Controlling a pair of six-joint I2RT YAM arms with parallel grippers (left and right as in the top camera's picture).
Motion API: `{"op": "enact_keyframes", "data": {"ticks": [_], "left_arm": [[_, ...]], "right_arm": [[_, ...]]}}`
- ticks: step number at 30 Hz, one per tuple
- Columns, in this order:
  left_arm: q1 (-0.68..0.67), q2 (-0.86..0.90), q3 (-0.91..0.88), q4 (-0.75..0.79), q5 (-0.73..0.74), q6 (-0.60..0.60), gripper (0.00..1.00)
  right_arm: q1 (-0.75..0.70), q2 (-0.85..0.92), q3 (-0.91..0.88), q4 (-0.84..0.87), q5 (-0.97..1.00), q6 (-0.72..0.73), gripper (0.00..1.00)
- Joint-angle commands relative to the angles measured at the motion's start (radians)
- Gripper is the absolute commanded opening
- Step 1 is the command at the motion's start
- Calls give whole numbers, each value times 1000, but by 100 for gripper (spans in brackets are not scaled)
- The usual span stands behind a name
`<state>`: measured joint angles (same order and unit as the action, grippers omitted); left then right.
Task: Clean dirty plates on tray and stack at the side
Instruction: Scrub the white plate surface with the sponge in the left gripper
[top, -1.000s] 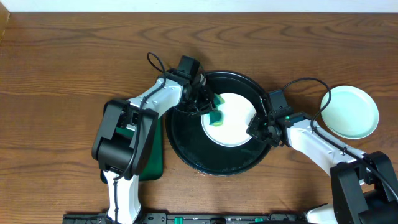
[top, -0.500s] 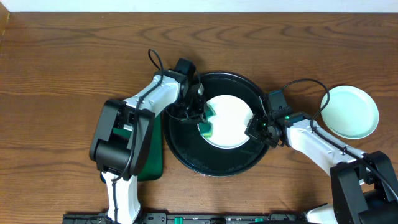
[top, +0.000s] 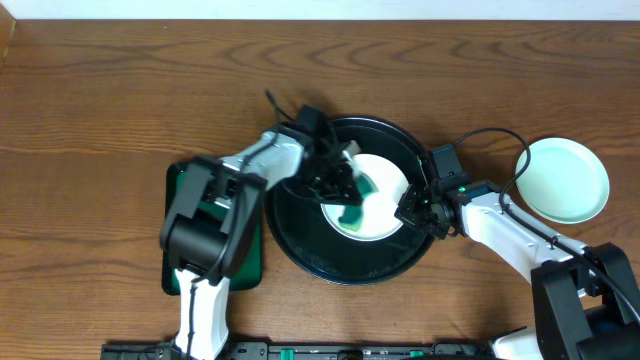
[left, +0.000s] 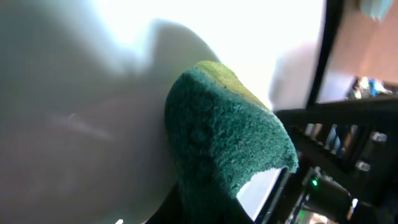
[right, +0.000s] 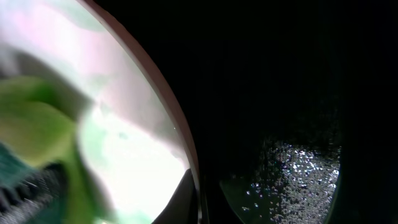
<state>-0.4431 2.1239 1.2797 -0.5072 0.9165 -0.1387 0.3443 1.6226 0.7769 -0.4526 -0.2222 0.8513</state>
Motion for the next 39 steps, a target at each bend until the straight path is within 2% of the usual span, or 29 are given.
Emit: {"op": "enact_keyframes", "data": {"ticks": [1,5,7,13,15,18,24,35,39], "left_arm": [[-27,31,-17,29,51,-51,7],[-15,31,3,18,-73,-128,7],[-5,31,26,-21,-194,-146,7],[-10,24,143,-253,-776,-154,7],[-21,24,179,-311,-923,-154,7],[-39,24,198,-330,-1043,-151,7],[-84,24,197,-282,-1063,-124,7],[-254,24,198,-166,-1059,-41,7],[-291,24,198,-135,-1019,-37,7]], "right_arm": [[-16,17,-31,-27,112,-11,1],[-16,17,-31,-37,112,-11,1],[-16,17,-31,-38,112,-14,1],[-16,17,-31,-34,113,-22,1],[-16,17,-31,-31,113,-23,1],[-16,17,-31,-26,113,-22,1],[-15,17,-31,-28,112,-38,1],[-15,17,-31,-31,111,-45,1],[-15,17,-31,-35,108,-49,1]]}}
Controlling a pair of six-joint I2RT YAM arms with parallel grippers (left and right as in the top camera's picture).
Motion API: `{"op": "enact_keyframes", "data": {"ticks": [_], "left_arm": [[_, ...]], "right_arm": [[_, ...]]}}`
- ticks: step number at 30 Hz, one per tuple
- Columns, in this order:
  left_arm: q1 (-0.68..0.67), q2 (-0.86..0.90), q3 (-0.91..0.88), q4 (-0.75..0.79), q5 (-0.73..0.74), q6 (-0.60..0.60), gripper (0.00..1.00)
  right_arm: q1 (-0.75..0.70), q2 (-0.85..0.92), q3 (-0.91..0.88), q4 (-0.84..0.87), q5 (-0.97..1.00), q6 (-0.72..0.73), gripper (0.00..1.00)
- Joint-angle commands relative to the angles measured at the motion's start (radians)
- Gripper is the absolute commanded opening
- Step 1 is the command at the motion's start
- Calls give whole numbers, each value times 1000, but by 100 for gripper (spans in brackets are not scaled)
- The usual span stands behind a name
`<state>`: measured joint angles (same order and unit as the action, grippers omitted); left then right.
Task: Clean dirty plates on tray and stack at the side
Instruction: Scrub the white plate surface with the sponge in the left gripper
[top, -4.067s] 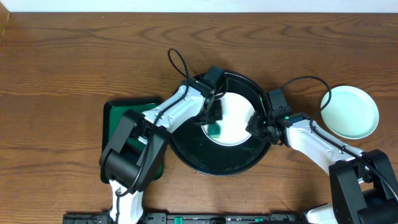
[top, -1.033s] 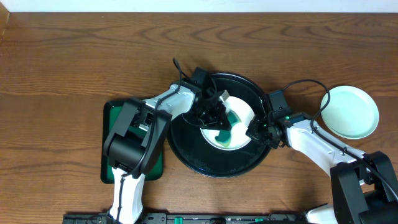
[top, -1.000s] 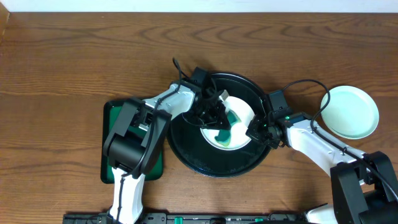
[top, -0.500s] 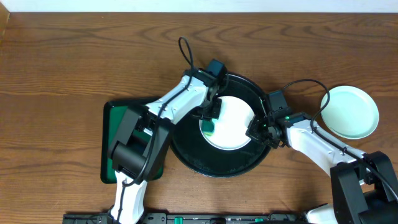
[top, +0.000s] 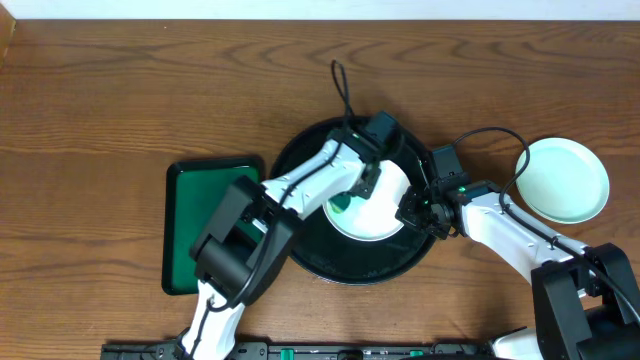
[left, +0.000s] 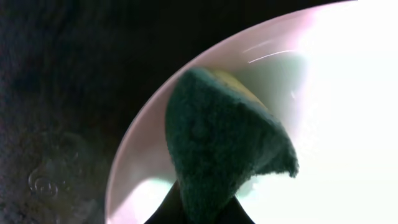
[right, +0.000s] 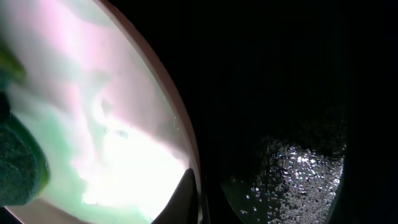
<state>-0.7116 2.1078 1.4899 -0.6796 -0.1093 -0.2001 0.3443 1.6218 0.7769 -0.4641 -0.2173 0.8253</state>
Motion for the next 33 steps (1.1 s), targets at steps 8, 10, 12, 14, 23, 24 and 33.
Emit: {"op": "enact_keyframes", "data": {"ticks": [8,10,12,14,23,24,33], "left_arm": [[-29,40,-13,103,314,14,7],[-29,40,-13,105,373,12,7],[-29,40,-13,106,443,12,7],[-29,40,-13,106,529,11,7],[-27,41,-13,-21,622,-30,7],[-24,41,-13,-50,621,-31,7],[49,41,-13,-229,318,-80,7]], "right_arm": [[-15,18,-31,-26,98,-35,1],[-15,18,-31,-26,98,-37,1],[-15,18,-31,-26,98,-37,1],[-15,18,-31,-26,96,-37,1],[-15,18,-31,-27,92,-37,1],[-15,18,-31,-27,92,-37,1],[-15,18,-31,-27,77,-37,1]]}}
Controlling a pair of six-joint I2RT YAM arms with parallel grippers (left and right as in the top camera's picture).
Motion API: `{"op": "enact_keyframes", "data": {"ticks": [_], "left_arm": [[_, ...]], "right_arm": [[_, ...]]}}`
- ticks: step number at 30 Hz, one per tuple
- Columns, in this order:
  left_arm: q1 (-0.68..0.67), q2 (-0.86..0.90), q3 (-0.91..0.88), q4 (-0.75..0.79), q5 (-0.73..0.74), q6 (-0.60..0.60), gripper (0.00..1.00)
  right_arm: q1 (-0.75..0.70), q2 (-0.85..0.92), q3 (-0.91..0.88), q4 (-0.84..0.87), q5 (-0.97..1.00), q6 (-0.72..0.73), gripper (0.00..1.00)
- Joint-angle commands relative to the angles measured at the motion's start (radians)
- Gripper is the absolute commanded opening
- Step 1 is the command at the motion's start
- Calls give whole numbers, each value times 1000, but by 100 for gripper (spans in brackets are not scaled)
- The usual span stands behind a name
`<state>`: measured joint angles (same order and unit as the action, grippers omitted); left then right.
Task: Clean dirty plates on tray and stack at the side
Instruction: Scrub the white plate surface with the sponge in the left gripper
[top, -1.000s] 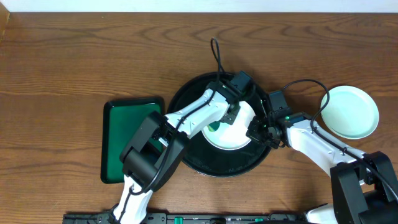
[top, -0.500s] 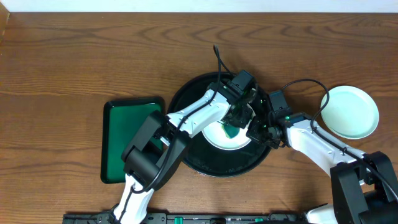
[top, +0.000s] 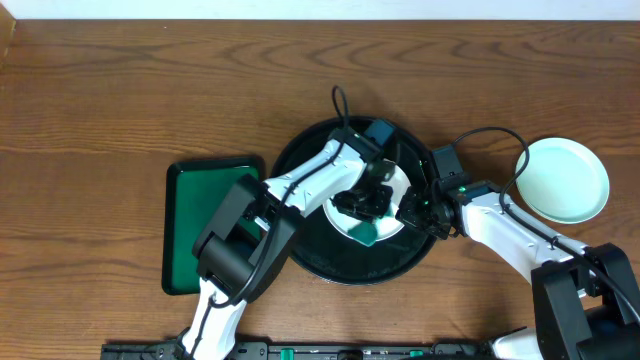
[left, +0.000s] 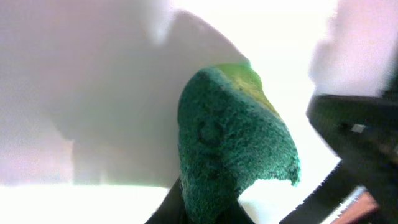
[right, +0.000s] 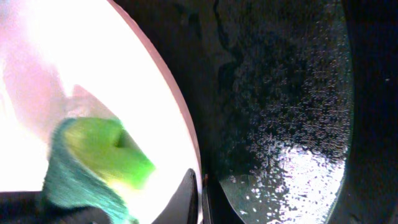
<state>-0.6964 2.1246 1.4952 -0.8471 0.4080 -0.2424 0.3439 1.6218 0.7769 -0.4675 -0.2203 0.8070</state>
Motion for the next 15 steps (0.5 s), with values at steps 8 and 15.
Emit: {"op": "enact_keyframes", "data": {"ticks": [8,15], "left_arm": [[104,24,-18,-22,-580,-137,7],[111,19,48,-6,-689,-137,7]], "right_arm": [[-15,18,-31,-27,80,-19,1],[-15,18,-31,-35,80,-24,1]]}}
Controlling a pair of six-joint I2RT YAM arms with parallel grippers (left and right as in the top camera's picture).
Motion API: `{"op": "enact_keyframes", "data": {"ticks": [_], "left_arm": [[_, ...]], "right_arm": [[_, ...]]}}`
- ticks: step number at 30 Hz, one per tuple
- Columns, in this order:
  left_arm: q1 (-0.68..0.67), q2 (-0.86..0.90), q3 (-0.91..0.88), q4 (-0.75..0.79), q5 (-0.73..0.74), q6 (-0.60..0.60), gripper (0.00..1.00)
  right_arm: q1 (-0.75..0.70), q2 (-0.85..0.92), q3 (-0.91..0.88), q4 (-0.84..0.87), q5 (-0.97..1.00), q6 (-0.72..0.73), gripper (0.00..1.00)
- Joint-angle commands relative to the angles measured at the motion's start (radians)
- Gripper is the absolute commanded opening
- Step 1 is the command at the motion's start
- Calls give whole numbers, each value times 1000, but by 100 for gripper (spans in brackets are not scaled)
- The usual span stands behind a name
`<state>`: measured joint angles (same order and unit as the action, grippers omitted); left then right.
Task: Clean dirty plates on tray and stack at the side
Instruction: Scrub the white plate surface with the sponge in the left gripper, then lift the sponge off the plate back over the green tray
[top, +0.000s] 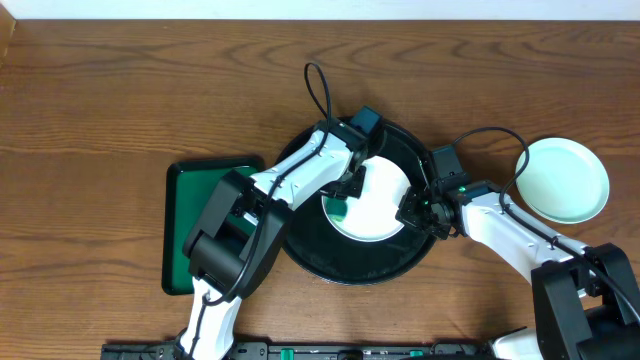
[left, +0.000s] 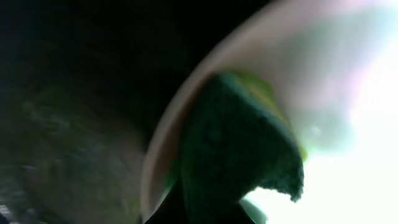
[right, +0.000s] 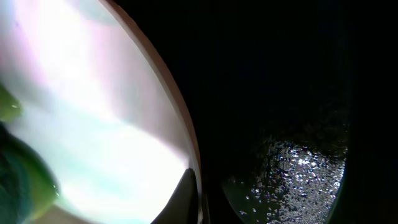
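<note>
A pale plate (top: 375, 200) lies in the round black tray (top: 310, 255). My left gripper (top: 348, 188) is shut on a green sponge (left: 239, 146), pressed on the plate's left rim (left: 163, 146). The sponge also shows at the left edge of the right wrist view (right: 18, 183). My right gripper (top: 412, 213) is shut on the plate's right rim (right: 186, 155), one finger (right: 186, 193) lying over the edge. A clean pale-green plate (top: 566, 180) sits on the table at the right.
A green rectangular tray (top: 190, 235) lies left of the black tray. The black tray floor is wet, with droplets (right: 298, 168). Cables arc over the tray (top: 320, 90) and by the right arm (top: 495, 135). The wooden table (top: 120, 90) surrounds everything.
My left gripper with the sponge has moved from the plate's lower middle to its left rim. The right gripper still holds the plate's right rim.
The sponge was on the plate's left-middle part, with my right gripper holding the right rim throughout. Then it was near the plate's upper left rim, then at the lower middle, and now at the left rim.
</note>
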<state>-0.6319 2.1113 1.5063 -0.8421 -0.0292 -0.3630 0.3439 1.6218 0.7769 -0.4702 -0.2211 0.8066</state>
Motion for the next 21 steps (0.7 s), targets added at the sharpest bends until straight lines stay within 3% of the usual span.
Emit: {"op": "enact_keyframes", "data": {"ticks": [1,11,16,21], "left_arm": [[46,29,56,-20,-252,-16,7],[-13,-64,220,-193,-241,-18,8],[-7,-137,220,-366,-241,-150,7],[66,-220,220,-446,-241,-209,8]], "right_arm": [[-15,18,-31,-32,81,-24,1],[-15,18,-31,-31,81,-24,1],[-15,18,-31,-32,76,-43,1],[-15,14,-31,-31,73,-66,1]]}}
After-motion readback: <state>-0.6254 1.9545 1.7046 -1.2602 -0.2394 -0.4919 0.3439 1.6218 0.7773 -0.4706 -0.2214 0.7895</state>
